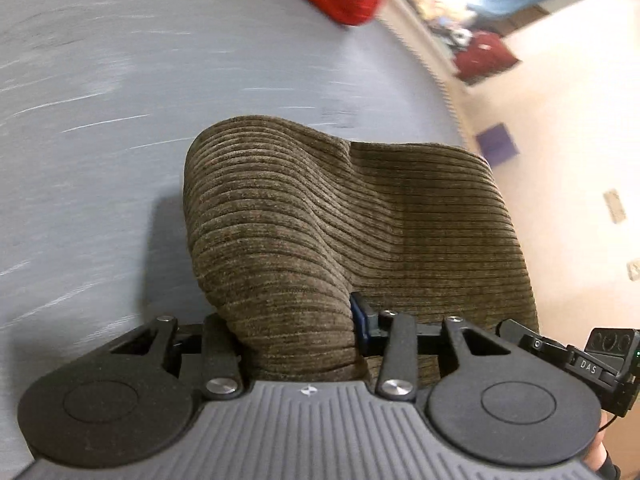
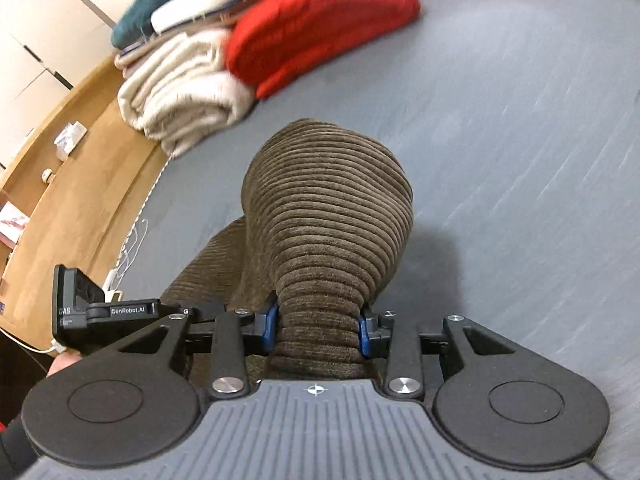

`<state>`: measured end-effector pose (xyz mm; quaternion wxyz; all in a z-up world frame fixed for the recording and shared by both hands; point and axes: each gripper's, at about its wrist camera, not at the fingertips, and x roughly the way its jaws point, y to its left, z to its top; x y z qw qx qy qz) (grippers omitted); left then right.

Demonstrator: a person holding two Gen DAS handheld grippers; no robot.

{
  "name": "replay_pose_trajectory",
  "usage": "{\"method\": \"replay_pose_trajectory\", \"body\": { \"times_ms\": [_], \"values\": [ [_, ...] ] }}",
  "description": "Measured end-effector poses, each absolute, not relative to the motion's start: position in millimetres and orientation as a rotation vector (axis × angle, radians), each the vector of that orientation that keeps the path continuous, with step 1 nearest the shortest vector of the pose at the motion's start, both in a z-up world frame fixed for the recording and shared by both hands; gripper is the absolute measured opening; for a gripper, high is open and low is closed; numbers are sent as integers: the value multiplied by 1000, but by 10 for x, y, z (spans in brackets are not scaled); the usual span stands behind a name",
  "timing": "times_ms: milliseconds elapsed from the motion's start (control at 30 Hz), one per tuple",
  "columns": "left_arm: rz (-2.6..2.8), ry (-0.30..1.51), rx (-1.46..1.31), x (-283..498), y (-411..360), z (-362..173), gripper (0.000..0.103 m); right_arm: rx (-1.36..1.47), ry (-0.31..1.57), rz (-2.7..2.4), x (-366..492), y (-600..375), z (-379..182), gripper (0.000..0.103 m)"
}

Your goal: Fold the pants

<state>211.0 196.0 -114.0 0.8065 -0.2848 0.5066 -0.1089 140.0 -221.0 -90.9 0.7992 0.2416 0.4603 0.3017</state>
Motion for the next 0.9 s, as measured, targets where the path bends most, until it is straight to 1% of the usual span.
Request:
{"method": "replay_pose_trajectory", "body": {
  "times_ms": [100,267,333,367,433,467,533,633,767,833,867,900],
  "values": [
    [-311,1046,-608,2237,1542,-1054,46,489,918,626,1446,-2694,-754,37],
    [-408,998,-606,2397,961,-1050,47,479,820,593,1609,-3310,-689,38],
    [-387,1000,-566,2410,835,-1119,56,492,823,590,1721,-3490,-768,39],
    [-336,1008,-518,2424,799,-1164,64,489,853,576,1791,-3544,-850,41],
    [-179,1025,-374,2450,727,-1223,62,409,936,480,1921,-3554,-1034,46],
    [-116,1019,-321,2440,708,-1222,62,344,964,394,1968,-3542,-1106,46],
    [-76,994,-285,2416,677,-1146,62,237,957,252,1986,-3538,-1160,45],
    [-125,953,-318,2409,622,-1015,62,320,910,341,1902,-3624,-1082,45],
    [-225,942,-245,2340,509,-945,62,245,899,466,1783,-3458,-1034,45],
    [-273,974,-168,2237,405,-1040,58,226,955,525,1737,-3383,-1165,45],
    [-284,1012,-107,2201,339,-1139,56,188,1020,542,1735,-3320,-1287,43],
    [-274,1092,-9,2170,254,-1307,53,120,1096,544,1736,-3239,-1414,43]
  ]
}}
